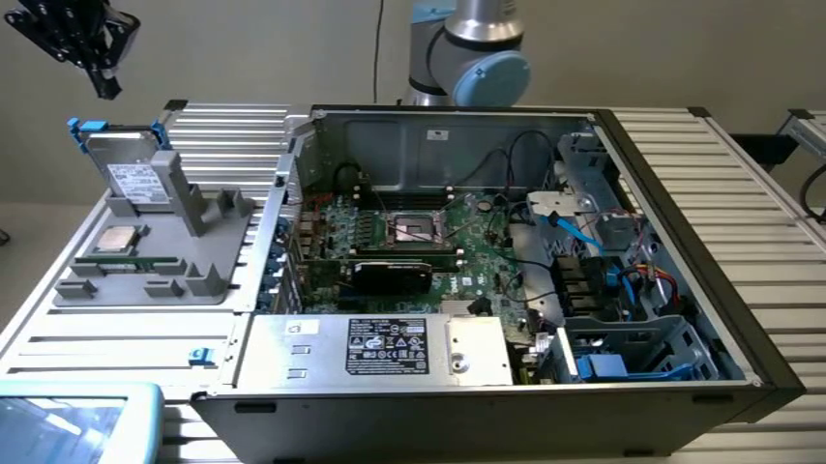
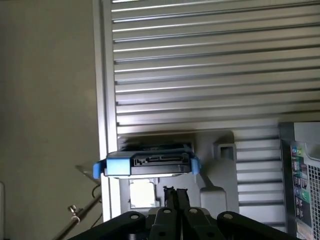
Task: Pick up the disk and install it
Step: 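Reach for the disk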
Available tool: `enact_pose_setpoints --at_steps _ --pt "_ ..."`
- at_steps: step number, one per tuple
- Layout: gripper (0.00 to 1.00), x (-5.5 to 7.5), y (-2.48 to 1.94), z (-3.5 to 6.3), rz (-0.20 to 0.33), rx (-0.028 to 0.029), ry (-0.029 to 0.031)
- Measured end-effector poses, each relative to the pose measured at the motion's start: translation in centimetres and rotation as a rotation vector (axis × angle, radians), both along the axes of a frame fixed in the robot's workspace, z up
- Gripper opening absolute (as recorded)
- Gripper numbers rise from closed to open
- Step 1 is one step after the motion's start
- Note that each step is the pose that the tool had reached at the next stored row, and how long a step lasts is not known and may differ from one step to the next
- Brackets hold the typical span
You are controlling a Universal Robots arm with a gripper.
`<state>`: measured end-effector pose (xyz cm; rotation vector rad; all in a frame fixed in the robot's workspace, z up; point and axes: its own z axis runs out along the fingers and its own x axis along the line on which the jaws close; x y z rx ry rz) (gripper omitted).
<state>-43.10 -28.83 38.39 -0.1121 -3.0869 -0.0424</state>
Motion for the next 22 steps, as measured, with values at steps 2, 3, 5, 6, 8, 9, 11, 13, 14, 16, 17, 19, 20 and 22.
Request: enact_pose_setpoints --at_steps 2,3,5,6,8,9,11,13,14,16,17,19,20,22 --pt "0.11 -0.9 0.25 -0.19 0.000 -0.0004 0.0001" --pt "0.11 -1.4 0.38 -0.29 0.000 -0.0007 0.0000" --pt "0.11 -2.3 0.60 -0.47 0.000 -0.0012 0.0000" --pt "0.11 -2.7 0.72 -0.56 0.000 -0.0014 0.0000" --pt "0.11 -3.6 0.93 -0.71 0.000 -0.0022 0.0001" --pt "0.11 -3.8 1.03 -0.78 0.000 -0.0036 0.0006" --pt "0.11 -3.8 1.04 -0.78 0.001 -0.0049 0.0012" --pt "0.11 -3.8 1.04 -0.78 0.001 -0.0050 0.0013" --pt "0.11 -3.8 1.04 -0.78 0.001 -0.0050 0.0013" --pt "0.11 -3.8 1.05 -0.79 0.002 -0.0076 0.0011" --pt "0.11 -3.8 1.05 -0.80 0.004 -0.0099 0.0011" --pt "0.11 -3.8 1.05 -0.84 0.013 -0.0156 0.0012" --pt "0.11 -3.8 1.05 -0.87 0.018 -0.0182 0.0011" --pt "0.11 -3.8 1.04 -0.86 0.021 -0.0197 0.0013"
